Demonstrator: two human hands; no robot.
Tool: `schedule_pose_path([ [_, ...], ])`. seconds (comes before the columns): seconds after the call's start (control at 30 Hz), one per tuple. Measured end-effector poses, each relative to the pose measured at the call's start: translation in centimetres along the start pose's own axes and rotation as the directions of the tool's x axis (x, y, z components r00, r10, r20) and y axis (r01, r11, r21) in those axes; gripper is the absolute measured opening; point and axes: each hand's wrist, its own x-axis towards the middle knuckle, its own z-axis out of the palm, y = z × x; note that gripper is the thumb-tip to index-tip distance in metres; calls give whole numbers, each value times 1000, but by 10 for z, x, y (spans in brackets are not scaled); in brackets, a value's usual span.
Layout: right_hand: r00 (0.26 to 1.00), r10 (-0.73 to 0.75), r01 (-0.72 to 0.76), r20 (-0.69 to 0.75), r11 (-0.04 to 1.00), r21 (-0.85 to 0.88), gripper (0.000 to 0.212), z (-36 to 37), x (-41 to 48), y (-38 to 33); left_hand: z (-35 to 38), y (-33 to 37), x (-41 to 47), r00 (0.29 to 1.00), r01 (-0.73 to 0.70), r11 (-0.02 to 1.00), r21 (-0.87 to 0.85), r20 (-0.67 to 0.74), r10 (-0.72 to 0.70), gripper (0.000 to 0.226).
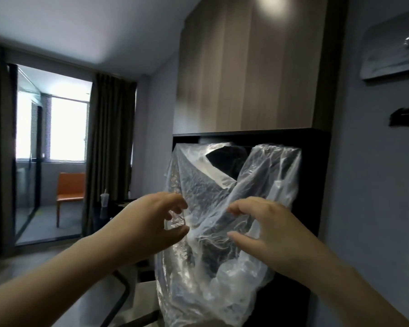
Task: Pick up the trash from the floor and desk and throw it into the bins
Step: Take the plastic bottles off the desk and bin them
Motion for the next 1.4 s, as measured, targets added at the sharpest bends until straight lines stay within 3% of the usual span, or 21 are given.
schedule_pose_path([
  [0.47, 987, -162, 159, 8, 980, 117, 41, 135, 164, 8, 10, -156, 44, 974, 225, 963, 148, -54, -219, 40],
  [0.9, 962, -263, 248, 70, 953, 173, 39, 261, 317, 35, 54, -304, 125, 949, 315, 926, 210, -66, -308, 40],
  [1.4, 973, -192, 173, 128, 974, 143, 41, 439, 514, -18, 68, -590, 179, 946, 319, 926, 201, -7, -325, 44],
])
